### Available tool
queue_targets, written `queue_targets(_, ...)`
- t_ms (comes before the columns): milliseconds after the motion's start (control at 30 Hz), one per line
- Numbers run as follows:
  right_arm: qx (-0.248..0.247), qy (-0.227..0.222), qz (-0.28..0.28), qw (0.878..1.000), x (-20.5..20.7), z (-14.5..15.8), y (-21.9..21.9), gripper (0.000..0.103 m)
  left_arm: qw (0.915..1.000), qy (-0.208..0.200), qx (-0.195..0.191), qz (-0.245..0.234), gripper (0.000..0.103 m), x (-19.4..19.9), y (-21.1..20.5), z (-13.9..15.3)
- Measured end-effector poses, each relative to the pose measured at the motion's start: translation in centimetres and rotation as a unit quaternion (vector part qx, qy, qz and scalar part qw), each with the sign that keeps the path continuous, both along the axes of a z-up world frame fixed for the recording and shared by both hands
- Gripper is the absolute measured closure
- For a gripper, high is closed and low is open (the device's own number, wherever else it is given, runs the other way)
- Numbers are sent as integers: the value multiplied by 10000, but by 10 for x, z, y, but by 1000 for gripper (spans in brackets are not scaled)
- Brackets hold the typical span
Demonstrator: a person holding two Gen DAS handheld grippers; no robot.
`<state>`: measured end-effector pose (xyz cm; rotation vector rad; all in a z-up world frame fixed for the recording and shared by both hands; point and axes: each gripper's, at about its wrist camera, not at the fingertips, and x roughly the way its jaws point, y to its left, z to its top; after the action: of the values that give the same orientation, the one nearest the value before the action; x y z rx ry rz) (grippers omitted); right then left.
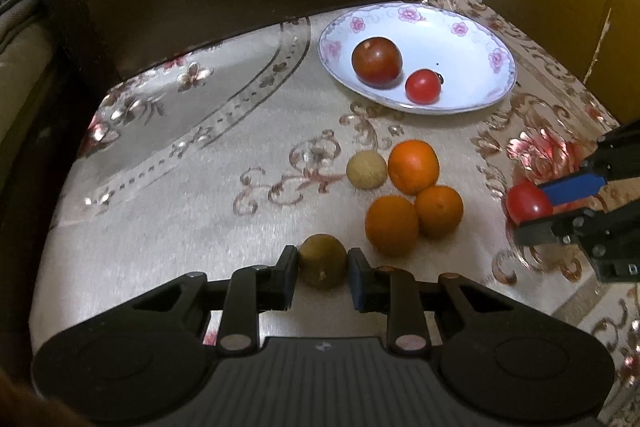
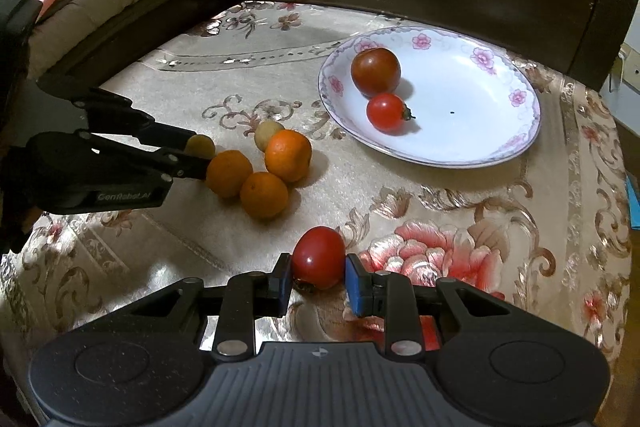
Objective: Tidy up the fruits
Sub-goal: 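Grasp the brown kiwi with the left tool while the right tool grasps the cherry tomato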
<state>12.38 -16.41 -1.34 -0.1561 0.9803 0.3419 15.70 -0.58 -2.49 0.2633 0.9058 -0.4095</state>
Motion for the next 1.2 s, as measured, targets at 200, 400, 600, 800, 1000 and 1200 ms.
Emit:
queue_targets(200, -42, -13, -14, 10000, -3, 3, -1, 82, 9999, 1, -140, -36, 68, -16, -2, 14)
queue_targets(400, -97, 6, 10, 10000, -8, 7, 0, 82, 9993, 99, -73, -359, 68, -29, -26, 10)
queue_targets(600, -225, 42, 136, 9996, -12, 4, 1, 81, 9979, 183, 45, -614, 68, -34, -39, 3)
queue_targets(800, -197, 64, 166, 9996, -9, 3, 0, 79, 9973, 184, 60, -702, 67, -35, -36, 0)
queue_targets(1000, -219, 33, 162, 9996, -11, 2, 1, 79, 9974, 158, 9, -710, 66, -37, -32, -1)
queue_targets(1200, -234, 41, 165, 9996, -10, 2, 2, 77, 9978, 159, -5, -647, 65, -36, -34, -1)
